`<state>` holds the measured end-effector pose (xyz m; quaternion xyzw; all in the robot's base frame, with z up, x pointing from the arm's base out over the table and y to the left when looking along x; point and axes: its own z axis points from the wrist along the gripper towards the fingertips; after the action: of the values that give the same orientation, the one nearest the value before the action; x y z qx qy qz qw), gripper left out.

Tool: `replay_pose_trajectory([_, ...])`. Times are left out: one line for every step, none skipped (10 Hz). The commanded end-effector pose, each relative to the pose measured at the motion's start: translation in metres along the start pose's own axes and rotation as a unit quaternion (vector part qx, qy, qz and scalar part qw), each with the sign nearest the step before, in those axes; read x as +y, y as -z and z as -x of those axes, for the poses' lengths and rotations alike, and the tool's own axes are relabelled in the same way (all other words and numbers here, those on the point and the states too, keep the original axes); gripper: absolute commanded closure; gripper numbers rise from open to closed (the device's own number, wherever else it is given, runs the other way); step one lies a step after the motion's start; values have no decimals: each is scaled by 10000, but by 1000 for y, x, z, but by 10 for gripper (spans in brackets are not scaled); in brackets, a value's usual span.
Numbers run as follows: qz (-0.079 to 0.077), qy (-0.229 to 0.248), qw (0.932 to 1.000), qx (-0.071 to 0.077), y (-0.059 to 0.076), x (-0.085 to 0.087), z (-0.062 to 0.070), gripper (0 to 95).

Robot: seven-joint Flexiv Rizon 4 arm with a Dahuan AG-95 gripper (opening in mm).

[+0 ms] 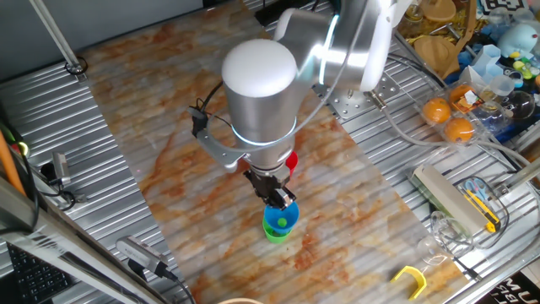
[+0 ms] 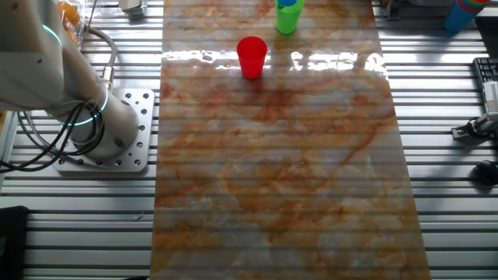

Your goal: Stack the cups

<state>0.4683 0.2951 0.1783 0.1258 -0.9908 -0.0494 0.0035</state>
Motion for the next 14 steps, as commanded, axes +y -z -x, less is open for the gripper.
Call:
replay_pose_trajectory([-17,14,10000,-19,-1,-3,0,950])
replay_pose_trajectory([-17,17,10000,-23,-2,-4,2,950])
replay_pose_trajectory([-13,15,10000,-27,-3,-5,3,950])
replay_pose_trajectory([-5,18,10000,-30,-4,-6,4,950])
replay_pose_trajectory([11,6,10000,-37,-6,-5,4,950])
replay_pose_trajectory([10,-16,10000,-47,-7,-4,5,950])
replay_pose_trajectory([2,-24,10000,-45,-8,-3,6,950])
replay_pose_trajectory([8,-20,10000,-44,-9,-4,5,950])
replay_pose_trajectory([12,-2,10000,-45,-10,-5,5,950])
replay_pose_trajectory([15,-1,10000,-50,-11,-5,4,950])
replay_pose_trajectory([9,8,10000,-57,-14,-6,3,950])
replay_pose_trajectory([4,-4,10000,-83,-20,-6,2,950])
replay_pose_trajectory([15,7,9999,-120,-22,-6,1,950])
replay_pose_trajectory([10,41,9999,-131,-23,-6,1,950])
